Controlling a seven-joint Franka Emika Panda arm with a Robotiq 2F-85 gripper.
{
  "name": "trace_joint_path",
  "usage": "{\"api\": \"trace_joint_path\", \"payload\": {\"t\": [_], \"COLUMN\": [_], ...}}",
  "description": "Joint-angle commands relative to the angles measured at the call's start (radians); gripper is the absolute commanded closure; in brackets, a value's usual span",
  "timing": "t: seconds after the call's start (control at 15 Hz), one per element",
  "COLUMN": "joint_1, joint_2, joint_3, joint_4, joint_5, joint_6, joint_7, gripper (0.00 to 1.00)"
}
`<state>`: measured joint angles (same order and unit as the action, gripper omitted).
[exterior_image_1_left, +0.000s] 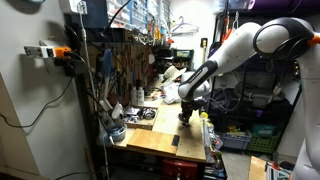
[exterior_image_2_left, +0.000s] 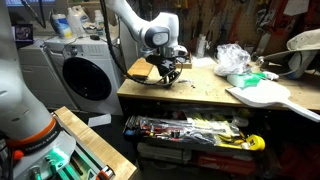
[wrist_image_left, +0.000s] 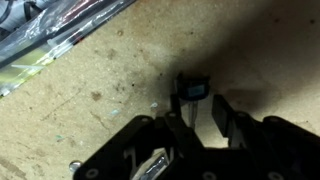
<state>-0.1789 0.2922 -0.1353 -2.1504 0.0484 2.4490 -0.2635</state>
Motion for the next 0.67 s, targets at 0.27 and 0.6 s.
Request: {"api": "trace_joint_path", "payload": {"t": [0.27,0.6], "joint_1": [-0.025,-0.024], "joint_2": [0.025,0.029], "joint_3": [0.020,0.017], "joint_4": [0.021,0.023], "joint_5": [0.012,-0.001], "joint_6": [-0.005,0.000], "joint_7": [-0.036,-0.034], "gripper": [0.80,0.74]}}
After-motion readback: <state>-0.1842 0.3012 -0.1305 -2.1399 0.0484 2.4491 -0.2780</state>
